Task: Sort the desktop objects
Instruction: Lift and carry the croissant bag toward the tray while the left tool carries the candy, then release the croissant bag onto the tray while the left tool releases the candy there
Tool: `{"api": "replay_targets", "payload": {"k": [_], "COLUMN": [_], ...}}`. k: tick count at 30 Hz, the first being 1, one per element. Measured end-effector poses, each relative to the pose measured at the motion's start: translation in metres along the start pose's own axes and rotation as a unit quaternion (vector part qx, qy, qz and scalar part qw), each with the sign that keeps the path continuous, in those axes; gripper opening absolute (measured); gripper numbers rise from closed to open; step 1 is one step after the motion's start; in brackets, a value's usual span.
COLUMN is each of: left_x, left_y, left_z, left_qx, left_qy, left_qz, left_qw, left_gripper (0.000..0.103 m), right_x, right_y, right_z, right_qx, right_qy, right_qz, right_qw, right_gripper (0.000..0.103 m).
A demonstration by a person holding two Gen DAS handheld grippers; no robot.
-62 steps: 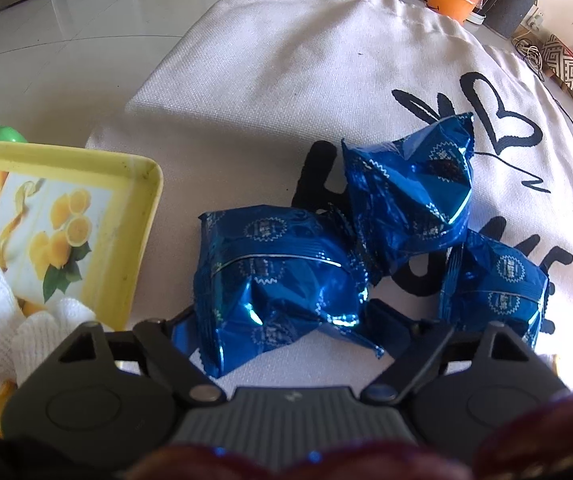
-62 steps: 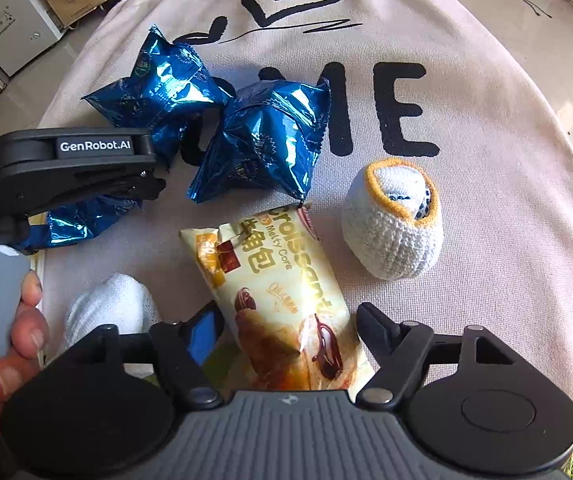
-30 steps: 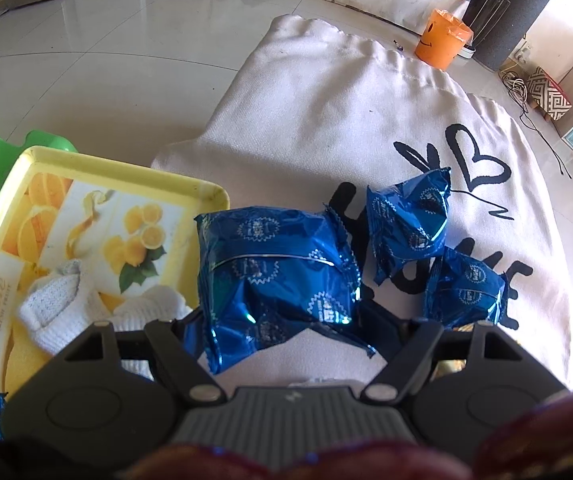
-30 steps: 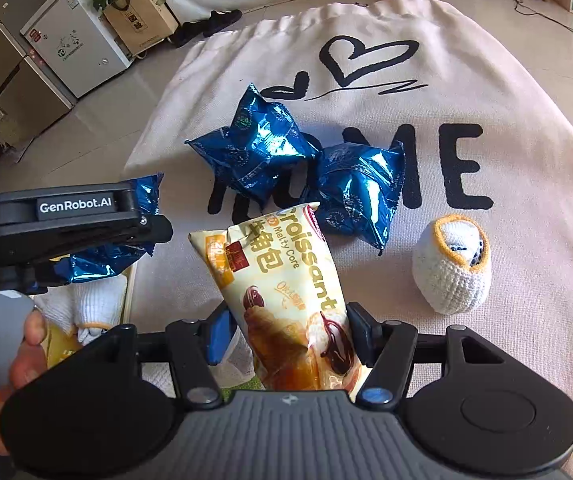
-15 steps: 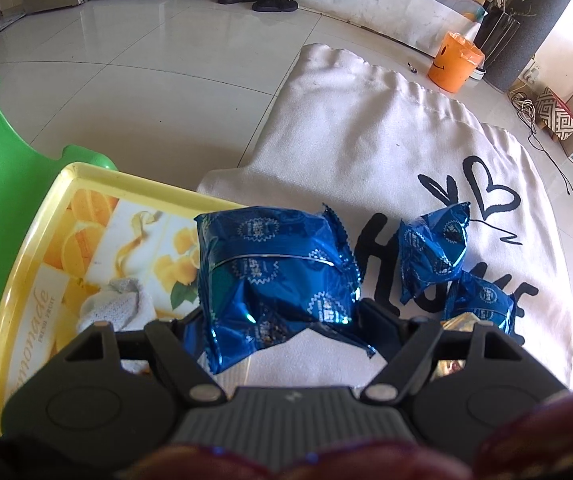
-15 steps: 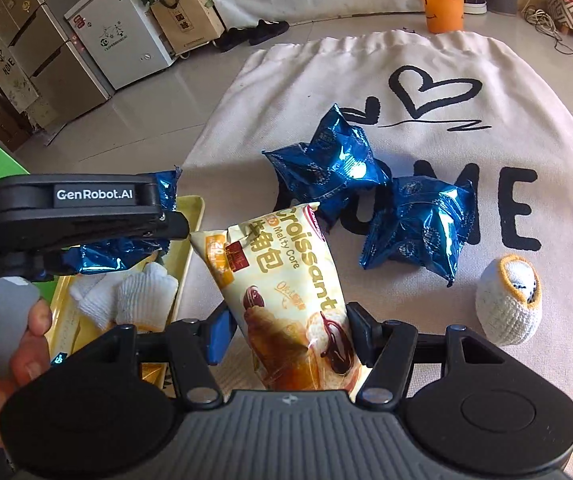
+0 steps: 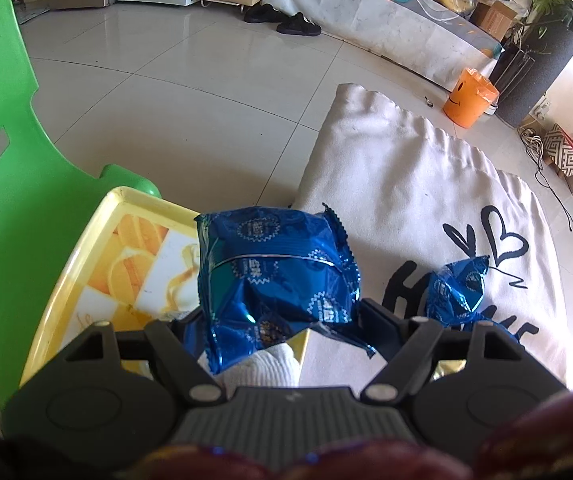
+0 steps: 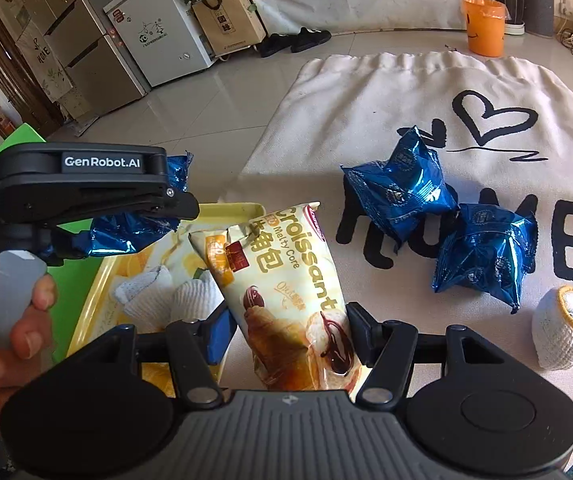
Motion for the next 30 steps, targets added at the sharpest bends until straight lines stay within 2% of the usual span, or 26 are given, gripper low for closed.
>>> {"api": "replay_targets", "payload": {"k": [9,14,22,30], "left_x": [-0.025,-0.035,-0.041,-0.044], "left_y": [0.019,0.026,0.023,0.027], "left_z": [0.048,0.07,0.093,0.109], "left_qx": [0.005,-0.009,-0.027,-0.043], "left_qy": [0.058,0.077,0.099,0.12], "left_qz": [-0.018,-0.03,-0.027,-0.03], "left_qw": [0.9981,0.9965,0.9943,0.9914], "left_gripper": [0.077,0.077,0.077,0.079], "right_x": [0.0,0.004,0.014,0.02], "right_y": [-0.009,-0.016,-0.03,-0.048], "right_z": [0.035,0.063,0.104,0.127], "right_qx": [-0.047,-0.083,-0.131,-0.14], "right_qy": [0.032,0.052,0.092,0.097], "right_qz": [0.001,0.008,0.019,0.022], "right_qw": [0.998,0.995,0.987,0.985], "right_gripper": [0.06,0.06,0.06,0.061]}}
Point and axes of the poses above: each gripper's, at about its wrist camera, not at the fingertips, and y roughly against the way its jaws point, z to its left, x to its underside, the point moved 7 cm from there along -y, roughly the way its jaws point, and after that the axes turned 11 degrees about z, right-handed, at the moved point
